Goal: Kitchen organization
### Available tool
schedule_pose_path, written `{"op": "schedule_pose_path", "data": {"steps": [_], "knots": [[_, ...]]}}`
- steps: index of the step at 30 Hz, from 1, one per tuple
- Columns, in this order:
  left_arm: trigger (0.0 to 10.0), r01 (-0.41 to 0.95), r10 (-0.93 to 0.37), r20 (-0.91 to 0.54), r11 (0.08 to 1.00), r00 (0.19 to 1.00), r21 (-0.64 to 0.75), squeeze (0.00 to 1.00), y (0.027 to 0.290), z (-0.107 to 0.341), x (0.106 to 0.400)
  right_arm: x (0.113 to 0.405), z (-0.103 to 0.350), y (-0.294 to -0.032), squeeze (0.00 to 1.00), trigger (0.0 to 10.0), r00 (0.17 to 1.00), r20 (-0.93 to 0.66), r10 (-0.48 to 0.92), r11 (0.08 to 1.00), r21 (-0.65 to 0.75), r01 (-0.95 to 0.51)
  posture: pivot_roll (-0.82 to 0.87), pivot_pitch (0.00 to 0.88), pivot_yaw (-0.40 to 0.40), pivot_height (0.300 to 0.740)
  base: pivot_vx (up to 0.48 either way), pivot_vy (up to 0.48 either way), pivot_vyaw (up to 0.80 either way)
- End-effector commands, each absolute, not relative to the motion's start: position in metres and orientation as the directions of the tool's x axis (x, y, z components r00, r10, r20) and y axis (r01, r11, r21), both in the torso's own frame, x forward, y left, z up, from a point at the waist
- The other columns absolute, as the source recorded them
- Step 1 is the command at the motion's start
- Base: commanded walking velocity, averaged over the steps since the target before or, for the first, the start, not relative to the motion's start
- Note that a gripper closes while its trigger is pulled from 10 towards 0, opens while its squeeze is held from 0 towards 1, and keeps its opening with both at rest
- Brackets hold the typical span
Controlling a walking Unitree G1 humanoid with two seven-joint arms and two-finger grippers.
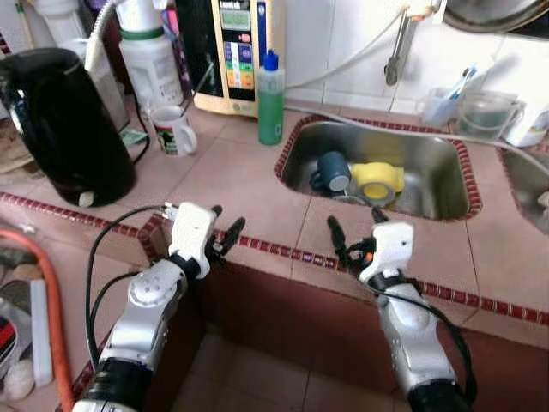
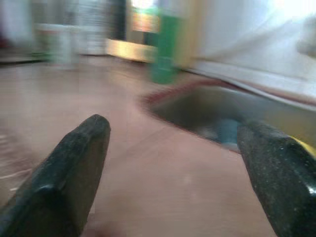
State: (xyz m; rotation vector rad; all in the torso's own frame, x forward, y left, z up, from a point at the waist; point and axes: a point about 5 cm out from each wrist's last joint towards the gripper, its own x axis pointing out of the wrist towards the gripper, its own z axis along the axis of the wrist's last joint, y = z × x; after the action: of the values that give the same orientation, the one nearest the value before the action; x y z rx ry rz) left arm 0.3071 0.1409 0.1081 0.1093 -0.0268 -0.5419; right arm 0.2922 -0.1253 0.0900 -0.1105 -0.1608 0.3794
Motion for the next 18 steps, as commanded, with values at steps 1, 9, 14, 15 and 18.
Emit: {"op": "schedule_pose_path", "data": {"steps": [1, 9, 14, 15, 18], "knots": [[10.0, 0.557, -0.562, 0.015, 0.823, 0.827, 0.114, 0.00, 0.138, 0.107, 0.303, 0.288, 0.093, -0.116, 0.00, 10.0, 0.877, 0.142, 0.459, 0.883, -0.177, -0.434, 0.05, 0.000, 0.031, 0.740, 0.000, 0.000, 0.00], [10.0, 0.789, -0.793, -0.028, 0.601, 0.609, 0.129, 0.00, 0.127, 0.094, 0.274, 0.253, 0.071, -0.103, 0.00, 10.0, 0.641, -0.029, 0.767, 0.625, -0.197, -0.756, 0.06, 0.000, 0.016, 0.740, 0.000, 0.000, 0.00], [10.0, 0.859, -0.853, -0.123, 0.487, 0.507, 0.159, 0.00, 0.128, 0.073, 0.262, 0.240, 0.041, -0.111, 0.00, 10.0, 0.524, -0.194, 0.829, 0.522, -0.065, -0.850, 0.07, 0.000, 0.010, 0.740, 0.000, 0.000, 0.00], [10.0, 0.877, -0.862, -0.169, 0.454, 0.477, 0.159, 0.00, 0.128, 0.063, 0.259, 0.237, 0.030, -0.115, 0.00, 10.0, 0.501, -0.245, 0.830, 0.515, -0.008, -0.857, 0.08, 0.000, 0.002, 0.740, 0.000, 0.000, 0.00], [10.0, 0.915, -0.847, -0.349, 0.355, 0.402, 0.193, 0.00, 0.131, 0.031, 0.249, 0.233, 0.001, -0.129, 0.00, 10.0, 0.478, -0.378, 0.793, 0.551, 0.112, -0.827, 0.09, 0.000, -0.008, 0.740, 0.000, 0.000, 0.00]]}}
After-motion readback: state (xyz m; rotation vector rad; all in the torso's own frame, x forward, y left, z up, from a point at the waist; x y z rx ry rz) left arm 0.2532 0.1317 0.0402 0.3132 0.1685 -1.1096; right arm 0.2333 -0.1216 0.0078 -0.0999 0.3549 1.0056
